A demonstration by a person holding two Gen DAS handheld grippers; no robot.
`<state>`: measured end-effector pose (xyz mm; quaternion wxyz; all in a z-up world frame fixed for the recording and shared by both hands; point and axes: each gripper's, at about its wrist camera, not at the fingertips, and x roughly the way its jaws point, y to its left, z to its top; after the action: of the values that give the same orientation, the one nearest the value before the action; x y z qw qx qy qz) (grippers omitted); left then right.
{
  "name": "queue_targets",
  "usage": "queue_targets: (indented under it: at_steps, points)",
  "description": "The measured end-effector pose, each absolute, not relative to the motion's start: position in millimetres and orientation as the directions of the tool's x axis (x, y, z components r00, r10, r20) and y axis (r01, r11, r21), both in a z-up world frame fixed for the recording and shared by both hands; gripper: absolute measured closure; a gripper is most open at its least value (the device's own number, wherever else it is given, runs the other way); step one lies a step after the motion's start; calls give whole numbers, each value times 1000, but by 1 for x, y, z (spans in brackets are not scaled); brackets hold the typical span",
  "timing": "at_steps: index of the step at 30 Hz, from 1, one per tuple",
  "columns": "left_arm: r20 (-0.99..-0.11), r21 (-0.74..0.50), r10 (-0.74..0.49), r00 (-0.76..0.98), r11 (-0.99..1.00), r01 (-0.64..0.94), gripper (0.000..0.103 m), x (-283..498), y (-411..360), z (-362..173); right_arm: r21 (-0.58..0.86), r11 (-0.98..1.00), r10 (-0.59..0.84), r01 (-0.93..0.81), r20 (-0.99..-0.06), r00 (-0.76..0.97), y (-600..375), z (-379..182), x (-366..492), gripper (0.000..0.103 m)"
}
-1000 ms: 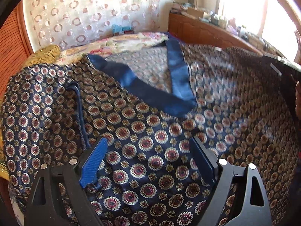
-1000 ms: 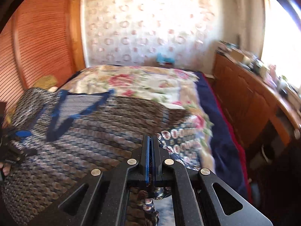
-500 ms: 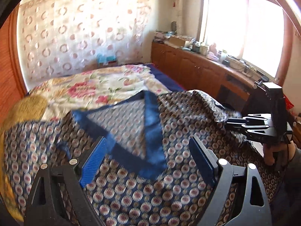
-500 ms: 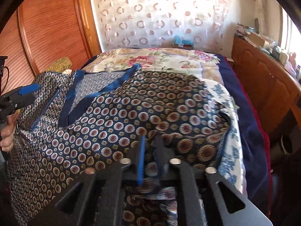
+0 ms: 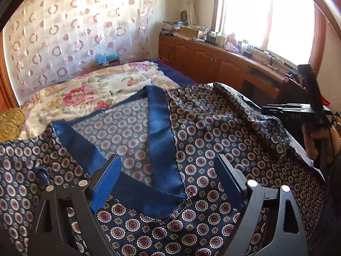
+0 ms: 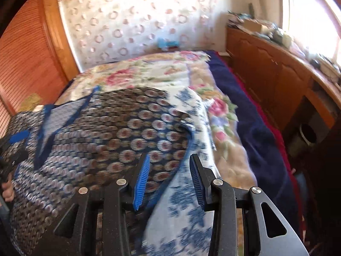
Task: Fold small clothes
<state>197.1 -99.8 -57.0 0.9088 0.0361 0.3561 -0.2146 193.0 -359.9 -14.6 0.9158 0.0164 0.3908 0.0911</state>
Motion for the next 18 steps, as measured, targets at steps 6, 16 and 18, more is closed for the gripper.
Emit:
queue_targets:
  at_steps: [6,16,18]
  points:
    - [-665,-109,-369,649,908,404,14,198,-90,-58,100,982,179,-157,-736,652,-367,-15,201,63]
    - [-672,-131,-345,656,926,353,14,198,-75,-65,99,959,256,-265,-701,666,-323,-7,215,101]
    - [-666,-129,-341,663,928,349,14,196,-74,-63,98,950,282,-297,-681,676,-314,0,214,101]
